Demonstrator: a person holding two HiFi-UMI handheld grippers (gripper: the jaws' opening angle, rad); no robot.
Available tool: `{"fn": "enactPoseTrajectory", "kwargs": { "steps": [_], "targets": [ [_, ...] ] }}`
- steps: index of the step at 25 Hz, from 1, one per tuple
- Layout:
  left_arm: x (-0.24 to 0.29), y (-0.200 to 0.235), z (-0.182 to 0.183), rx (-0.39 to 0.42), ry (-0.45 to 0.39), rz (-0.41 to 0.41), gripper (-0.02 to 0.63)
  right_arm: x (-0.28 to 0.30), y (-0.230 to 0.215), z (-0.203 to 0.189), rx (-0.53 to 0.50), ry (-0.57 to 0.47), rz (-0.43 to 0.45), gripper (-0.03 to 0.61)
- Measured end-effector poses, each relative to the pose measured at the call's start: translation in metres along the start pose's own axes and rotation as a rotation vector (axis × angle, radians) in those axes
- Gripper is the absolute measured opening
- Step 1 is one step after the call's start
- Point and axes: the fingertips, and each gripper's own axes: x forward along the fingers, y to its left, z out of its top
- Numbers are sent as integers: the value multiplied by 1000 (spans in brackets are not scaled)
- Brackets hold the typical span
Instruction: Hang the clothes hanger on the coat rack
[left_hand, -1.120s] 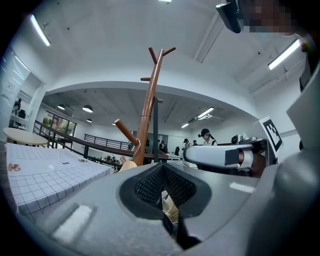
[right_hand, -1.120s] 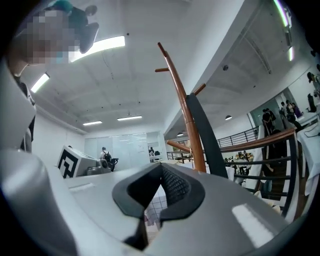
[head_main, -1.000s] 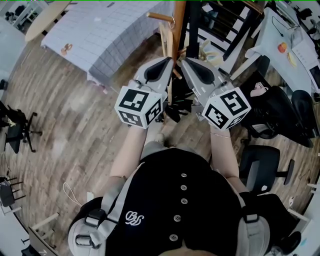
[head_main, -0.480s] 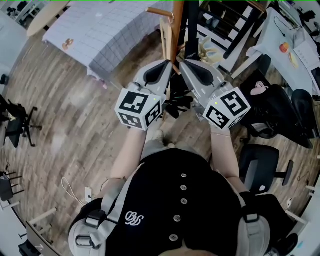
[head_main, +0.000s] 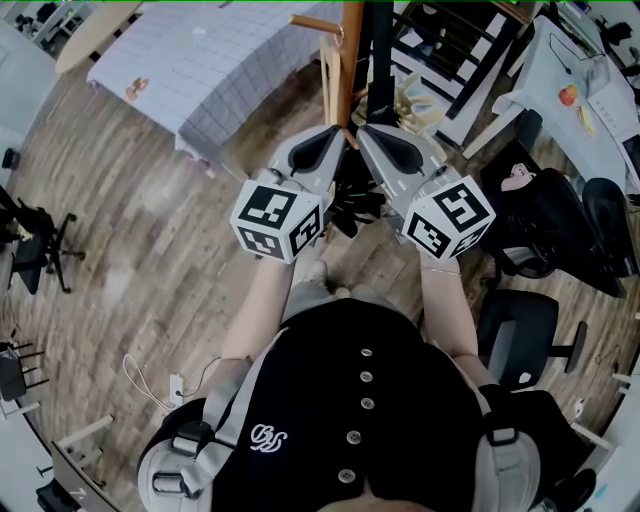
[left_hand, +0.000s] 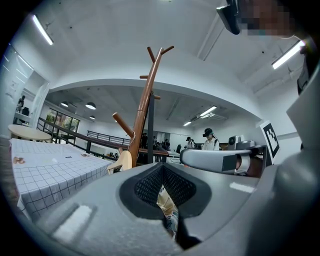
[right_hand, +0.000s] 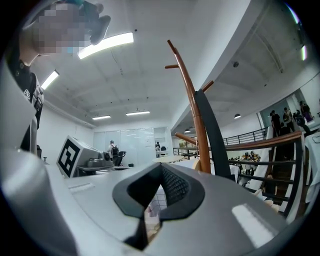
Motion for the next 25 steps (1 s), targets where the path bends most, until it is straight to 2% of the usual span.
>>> {"fn": "enactPoseTrajectory", "kwargs": {
  "steps": [6,25],
  "targets": [
    [2,1,-5,36,34,13,-2,1,-1,-3,-2,6,0,-2],
    [1,7,-4,28,29,9,-2,10,-1,-8,-18,34,-3,-2]
  ]
}}
